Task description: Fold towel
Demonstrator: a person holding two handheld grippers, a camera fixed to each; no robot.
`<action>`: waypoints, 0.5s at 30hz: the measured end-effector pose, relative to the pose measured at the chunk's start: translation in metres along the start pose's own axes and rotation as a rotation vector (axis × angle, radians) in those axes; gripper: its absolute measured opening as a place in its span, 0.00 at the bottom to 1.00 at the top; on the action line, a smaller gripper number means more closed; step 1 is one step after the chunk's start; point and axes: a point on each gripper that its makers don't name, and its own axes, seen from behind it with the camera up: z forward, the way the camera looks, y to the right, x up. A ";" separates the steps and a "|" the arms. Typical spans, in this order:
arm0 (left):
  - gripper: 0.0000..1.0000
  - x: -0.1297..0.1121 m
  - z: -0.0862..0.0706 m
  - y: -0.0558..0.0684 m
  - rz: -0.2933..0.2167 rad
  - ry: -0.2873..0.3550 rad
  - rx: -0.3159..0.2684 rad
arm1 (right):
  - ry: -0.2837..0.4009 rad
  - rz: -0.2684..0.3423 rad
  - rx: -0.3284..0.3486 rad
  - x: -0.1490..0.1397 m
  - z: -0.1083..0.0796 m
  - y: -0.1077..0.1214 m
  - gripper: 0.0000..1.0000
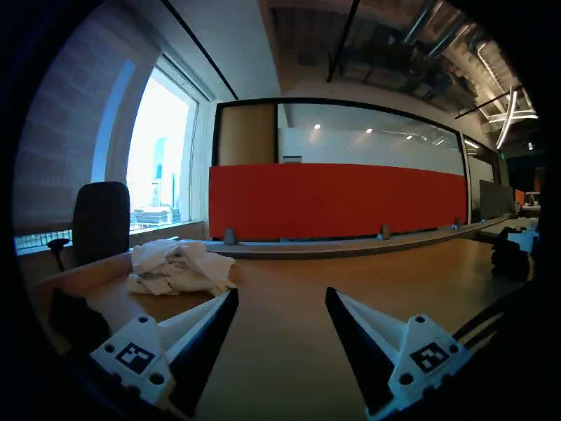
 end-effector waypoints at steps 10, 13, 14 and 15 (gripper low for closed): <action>0.92 0.000 0.000 0.000 0.000 0.000 0.000 | 0.009 -0.003 0.000 0.002 -0.005 0.000 0.92; 0.92 0.000 0.000 0.000 0.000 0.000 0.000 | 0.012 -0.001 0.001 0.003 -0.006 0.000 0.92; 0.92 0.000 0.000 0.000 0.000 0.000 0.000 | 0.014 -0.001 0.001 0.004 -0.007 0.000 0.92; 0.92 0.000 0.000 0.000 0.000 0.000 0.000 | 0.015 -0.001 0.001 0.004 -0.007 0.000 0.92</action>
